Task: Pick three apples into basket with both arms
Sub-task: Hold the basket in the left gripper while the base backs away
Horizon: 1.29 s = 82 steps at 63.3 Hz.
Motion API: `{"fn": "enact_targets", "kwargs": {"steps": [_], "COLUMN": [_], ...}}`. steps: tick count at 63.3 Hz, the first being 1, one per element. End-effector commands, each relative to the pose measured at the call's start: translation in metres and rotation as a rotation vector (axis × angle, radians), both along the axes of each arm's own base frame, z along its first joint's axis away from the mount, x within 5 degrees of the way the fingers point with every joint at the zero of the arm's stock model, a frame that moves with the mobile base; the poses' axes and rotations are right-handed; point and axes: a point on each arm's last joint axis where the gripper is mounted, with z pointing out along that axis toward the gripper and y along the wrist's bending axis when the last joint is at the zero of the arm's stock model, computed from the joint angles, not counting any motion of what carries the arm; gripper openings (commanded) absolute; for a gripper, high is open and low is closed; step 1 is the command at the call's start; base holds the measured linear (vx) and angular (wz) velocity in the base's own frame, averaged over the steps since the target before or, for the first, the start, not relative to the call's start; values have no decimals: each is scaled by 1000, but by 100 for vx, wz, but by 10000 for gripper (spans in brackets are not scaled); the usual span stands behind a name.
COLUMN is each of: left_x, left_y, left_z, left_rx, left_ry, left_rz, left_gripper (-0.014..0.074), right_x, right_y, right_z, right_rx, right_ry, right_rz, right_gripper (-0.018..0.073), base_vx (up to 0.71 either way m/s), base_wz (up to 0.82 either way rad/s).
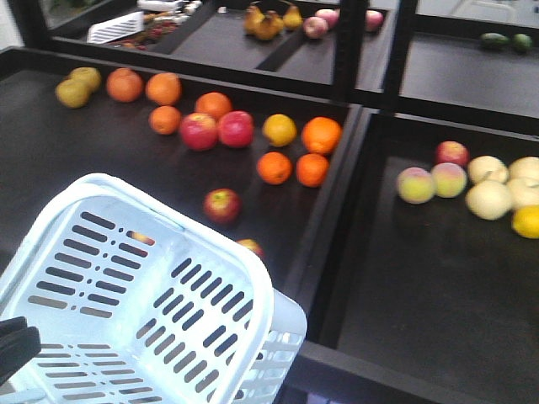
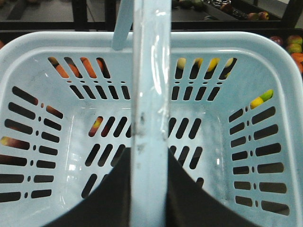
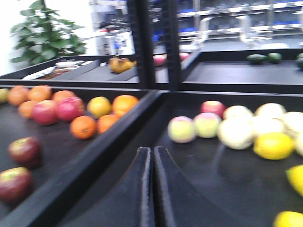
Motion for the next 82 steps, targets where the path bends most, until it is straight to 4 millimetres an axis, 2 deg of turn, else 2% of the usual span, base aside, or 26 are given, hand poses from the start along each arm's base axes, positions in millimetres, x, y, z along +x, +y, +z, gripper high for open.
{"fn": "enact_targets", "kwargs": {"steps": [1,82], "left_x": [3,3], "left_y": [1,1], "left_z": [15,15], "left_rx": [-84,-84], "left_ry": [-59,-59], "left_rz": [43,43], "left_gripper": [-8,-8], "right_x": [0,0], "right_y": [-1,-1], "right_z": [2,2], "right_rx": [-18,-18], "right_ry": [-66,-66], "right_rz": [-10,-10], "right_gripper": [-4,-4], "base_vx": [-16,-18], "base_wz": [52,54]}}
